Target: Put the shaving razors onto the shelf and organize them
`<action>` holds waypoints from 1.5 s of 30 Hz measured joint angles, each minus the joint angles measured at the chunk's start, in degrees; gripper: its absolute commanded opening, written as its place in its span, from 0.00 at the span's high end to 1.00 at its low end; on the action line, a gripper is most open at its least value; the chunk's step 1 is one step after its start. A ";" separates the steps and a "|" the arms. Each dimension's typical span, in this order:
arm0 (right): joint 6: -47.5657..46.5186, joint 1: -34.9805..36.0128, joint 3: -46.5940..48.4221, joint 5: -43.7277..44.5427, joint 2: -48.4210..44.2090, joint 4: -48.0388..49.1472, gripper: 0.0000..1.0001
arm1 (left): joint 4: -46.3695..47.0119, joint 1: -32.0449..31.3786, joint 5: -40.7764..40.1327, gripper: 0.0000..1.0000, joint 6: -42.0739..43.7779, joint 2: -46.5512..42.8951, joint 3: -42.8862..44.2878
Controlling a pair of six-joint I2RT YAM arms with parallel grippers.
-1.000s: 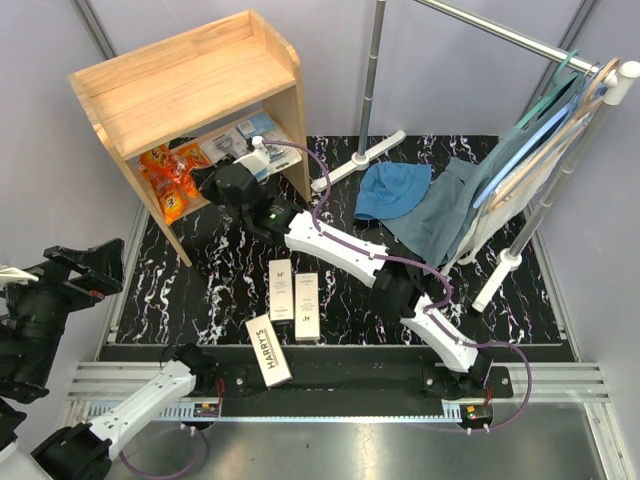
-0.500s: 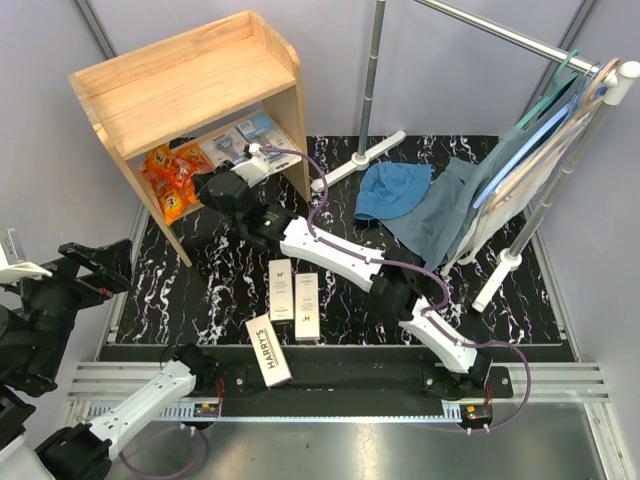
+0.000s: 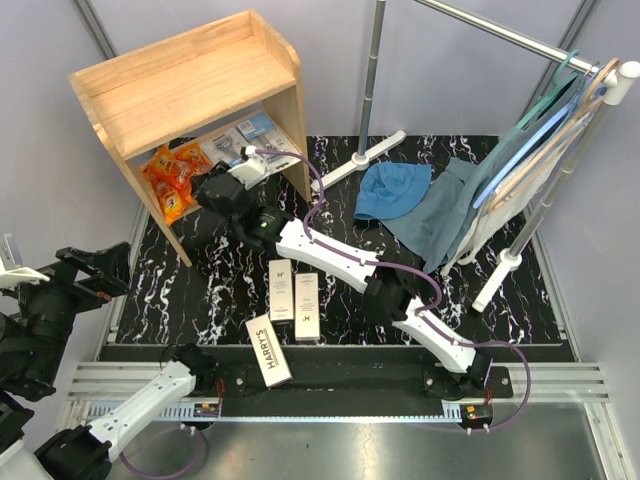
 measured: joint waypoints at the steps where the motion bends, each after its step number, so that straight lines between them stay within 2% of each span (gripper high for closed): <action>1: -0.13 0.00 0.13 -0.04 0.00 -0.02 0.60 | 0.00 0.00 0.00 0.01 0.00 -0.02 -0.02; 2: -0.22 0.00 0.24 -0.11 0.00 0.00 0.54 | -0.02 0.00 0.00 0.01 0.00 -0.04 -0.09; 7: -0.76 0.02 0.26 -1.05 0.00 -0.04 0.44 | -0.02 0.00 0.00 0.01 0.00 -0.15 -0.72; 18: -1.44 0.02 -1.64 -3.04 -0.52 0.00 0.39 | -0.02 0.00 0.00 0.01 -0.02 -1.05 -2.23; 23: -1.62 0.13 -3.65 -4.11 -1.27 0.02 0.32 | 0.02 -0.02 0.07 0.01 -0.04 -1.22 -3.08; 36: -3.10 0.24 -7.85 -4.59 -8.17 0.07 0.23 | 0.28 -0.02 0.85 0.01 -0.11 -1.81 -5.81; 45: -3.10 0.24 -16.33 -5.81 -14.29 0.46 0.17 | 0.48 0.00 1.14 0.01 -0.26 -1.88 -6.93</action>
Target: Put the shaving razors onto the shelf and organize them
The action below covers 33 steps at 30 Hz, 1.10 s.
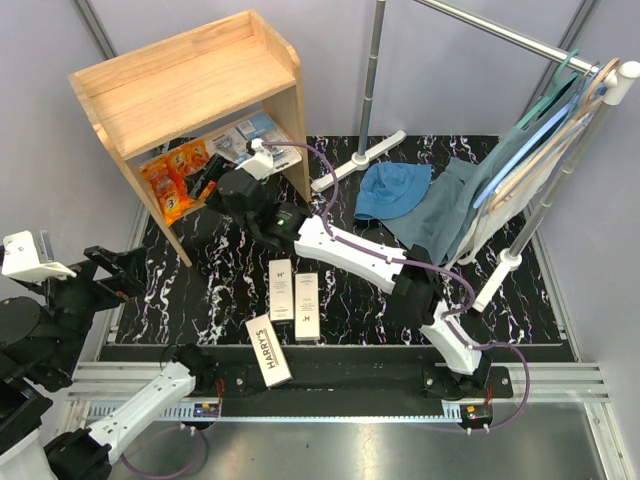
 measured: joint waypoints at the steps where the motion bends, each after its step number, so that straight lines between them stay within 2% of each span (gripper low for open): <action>1: 0.00 0.00 -0.74 -0.04 -0.44 0.02 0.16 | -0.02 0.00 0.04 0.01 -0.04 0.00 -0.04; 12: -1.75 0.02 -18.51 0.59 -12.22 5.14 0.13 | 0.02 0.00 0.74 0.01 -0.50 -0.04 -0.59; 22: -5.22 0.04 -23.19 1.36 -19.41 7.61 0.06 | -0.31 0.02 8.07 0.01 -2.49 3.17 -1.49; 33: -4.98 0.04 -50.01 2.40 -37.53 4.09 0.01 | 3.52 0.02 24.17 0.01 -8.04 12.46 -21.33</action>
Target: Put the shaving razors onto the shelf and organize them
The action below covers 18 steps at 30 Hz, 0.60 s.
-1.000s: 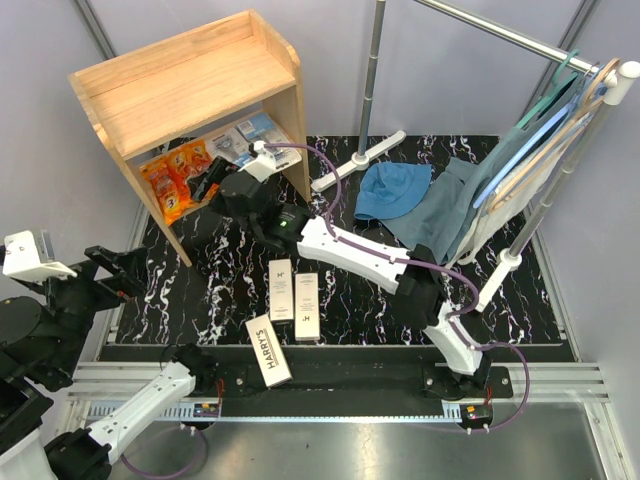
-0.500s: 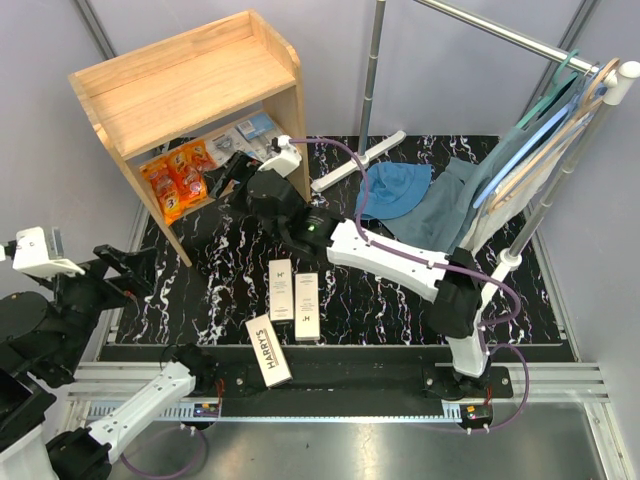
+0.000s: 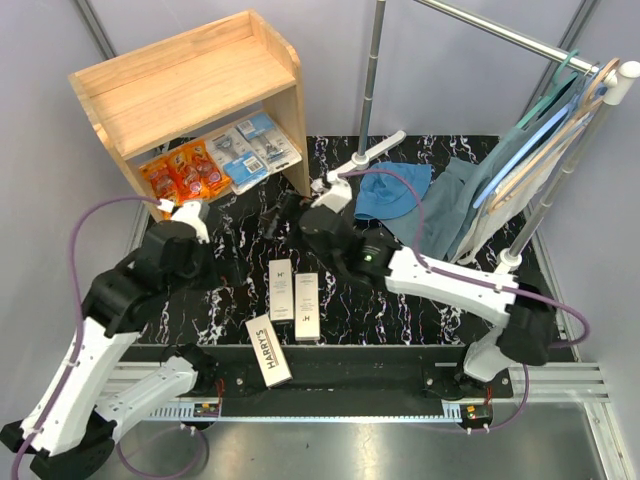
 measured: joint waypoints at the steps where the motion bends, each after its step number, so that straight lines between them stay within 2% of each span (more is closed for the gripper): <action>1: 0.31 0.00 -2.12 0.15 -1.88 -0.48 0.01 | 0.76 0.00 1.25 0.01 -0.66 0.09 -1.66; 11: 4.46 0.00 -20.20 1.14 -19.50 -6.75 0.00 | 8.72 0.00 10.03 0.01 -6.01 1.73 -16.46; 18: 6.91 0.00 -27.15 2.16 -29.07 -12.11 0.00 | 16.33 0.00 12.07 0.01 -7.45 9.16 -22.01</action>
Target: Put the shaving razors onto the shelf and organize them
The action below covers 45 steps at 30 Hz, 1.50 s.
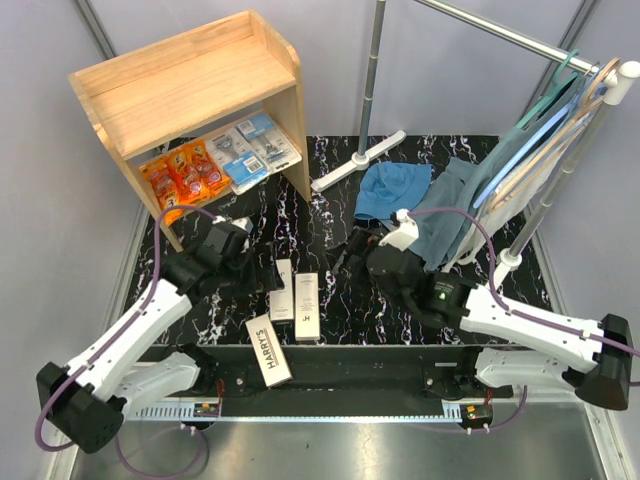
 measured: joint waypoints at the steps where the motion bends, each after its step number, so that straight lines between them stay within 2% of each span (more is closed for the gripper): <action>1: 0.61 0.00 -1.11 -0.02 -1.36 -0.57 0.00 | 1.14 -0.04 0.04 0.01 -0.04 1.25 -0.59; 8: 3.50 0.00 -7.45 -0.26 -6.86 -3.56 0.00 | 7.28 -0.48 0.00 0.01 0.02 11.96 -1.42; 16: 3.74 0.00 -8.52 -0.26 -10.43 -5.40 0.00 | 11.28 -0.63 -1.33 0.03 1.07 22.18 -0.76; 26: 5.09 0.00 -11.30 -0.26 -13.44 -6.25 0.00 | 15.74 -0.68 -2.86 0.11 2.73 29.53 0.07; 45: 6.99 0.00 -13.68 -0.26 -16.24 -7.30 0.00 | 18.75 -0.44 -5.70 0.19 3.50 30.95 -0.28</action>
